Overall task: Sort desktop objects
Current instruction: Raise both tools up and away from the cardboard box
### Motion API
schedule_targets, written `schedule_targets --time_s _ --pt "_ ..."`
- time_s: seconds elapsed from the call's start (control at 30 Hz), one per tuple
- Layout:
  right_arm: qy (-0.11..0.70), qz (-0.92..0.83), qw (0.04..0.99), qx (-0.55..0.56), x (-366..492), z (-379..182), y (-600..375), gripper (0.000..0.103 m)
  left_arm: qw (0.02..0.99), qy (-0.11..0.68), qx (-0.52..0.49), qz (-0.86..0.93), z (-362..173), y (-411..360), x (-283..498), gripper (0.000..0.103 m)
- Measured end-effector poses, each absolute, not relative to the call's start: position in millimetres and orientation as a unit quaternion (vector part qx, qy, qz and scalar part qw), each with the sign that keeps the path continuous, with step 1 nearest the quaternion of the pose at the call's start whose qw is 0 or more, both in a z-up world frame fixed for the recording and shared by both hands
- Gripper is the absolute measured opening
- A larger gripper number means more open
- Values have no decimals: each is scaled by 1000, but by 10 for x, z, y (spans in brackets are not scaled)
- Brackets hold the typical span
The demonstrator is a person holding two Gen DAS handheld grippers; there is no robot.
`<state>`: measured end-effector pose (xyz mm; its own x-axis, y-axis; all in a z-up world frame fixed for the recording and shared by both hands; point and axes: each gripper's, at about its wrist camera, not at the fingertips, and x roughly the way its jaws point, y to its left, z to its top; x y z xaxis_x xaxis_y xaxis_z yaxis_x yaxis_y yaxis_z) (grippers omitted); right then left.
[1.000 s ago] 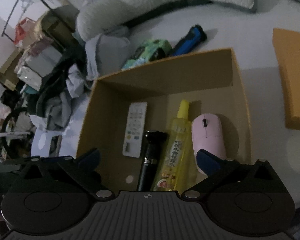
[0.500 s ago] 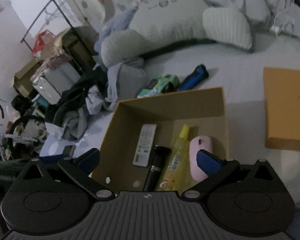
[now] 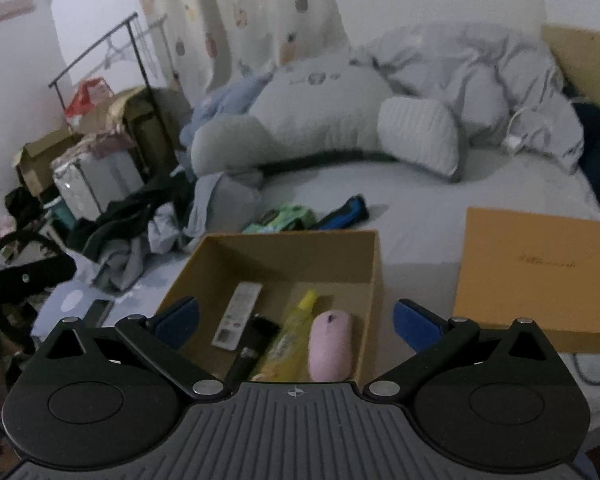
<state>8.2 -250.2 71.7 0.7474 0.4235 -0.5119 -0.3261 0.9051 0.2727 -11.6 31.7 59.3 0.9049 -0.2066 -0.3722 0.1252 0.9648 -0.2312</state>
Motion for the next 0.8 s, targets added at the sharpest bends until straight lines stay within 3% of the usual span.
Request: schedule_targets --time_s 0.17,0.57,0.8 --pt "266 228 933 82 -36 549 -2706 103 980 153 -88 -95 522 206 -263 103" --pt "223 195 953 63 -255 348 -2971 103 976 159 -100 -107 375 73 -296 103" --pt "245 160 955 48 -237 221 -2970 103 974 173 -83 -120 310 -19 -321 103"
